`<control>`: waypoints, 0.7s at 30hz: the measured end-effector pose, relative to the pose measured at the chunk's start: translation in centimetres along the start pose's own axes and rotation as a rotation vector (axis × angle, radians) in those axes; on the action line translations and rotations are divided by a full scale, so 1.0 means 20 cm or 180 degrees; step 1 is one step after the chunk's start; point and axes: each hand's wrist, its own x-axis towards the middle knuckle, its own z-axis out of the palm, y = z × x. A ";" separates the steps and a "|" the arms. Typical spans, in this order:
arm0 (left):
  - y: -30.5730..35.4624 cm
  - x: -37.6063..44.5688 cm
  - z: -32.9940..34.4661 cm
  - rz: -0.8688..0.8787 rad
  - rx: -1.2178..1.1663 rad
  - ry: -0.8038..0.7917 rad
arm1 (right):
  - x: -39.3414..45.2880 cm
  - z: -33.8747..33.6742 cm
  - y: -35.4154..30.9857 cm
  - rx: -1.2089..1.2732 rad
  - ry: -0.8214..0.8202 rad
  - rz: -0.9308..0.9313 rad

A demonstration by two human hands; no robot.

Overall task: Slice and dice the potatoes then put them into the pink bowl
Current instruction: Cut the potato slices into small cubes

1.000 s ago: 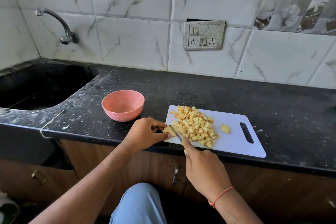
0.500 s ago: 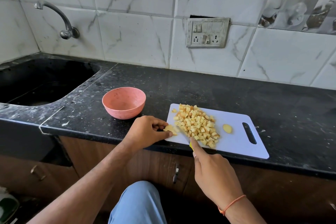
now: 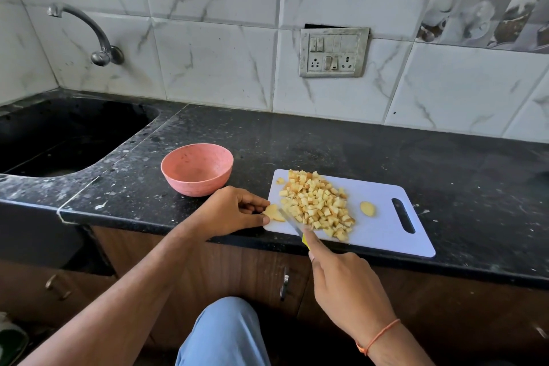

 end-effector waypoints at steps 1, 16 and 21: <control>0.00 0.00 0.00 0.0012 0.0003 0.0001 | 0.00 0.00 0.00 -0.0010 0.0000 0.0006; 0.01 0.03 0.05 0.0015 0.0112 0.0287 | 0.00 0.06 -0.03 0.0135 0.0015 0.0238; 0.01 0.02 0.05 -0.0024 0.0109 0.0220 | 0.07 0.05 -0.03 0.0163 0.0086 0.0191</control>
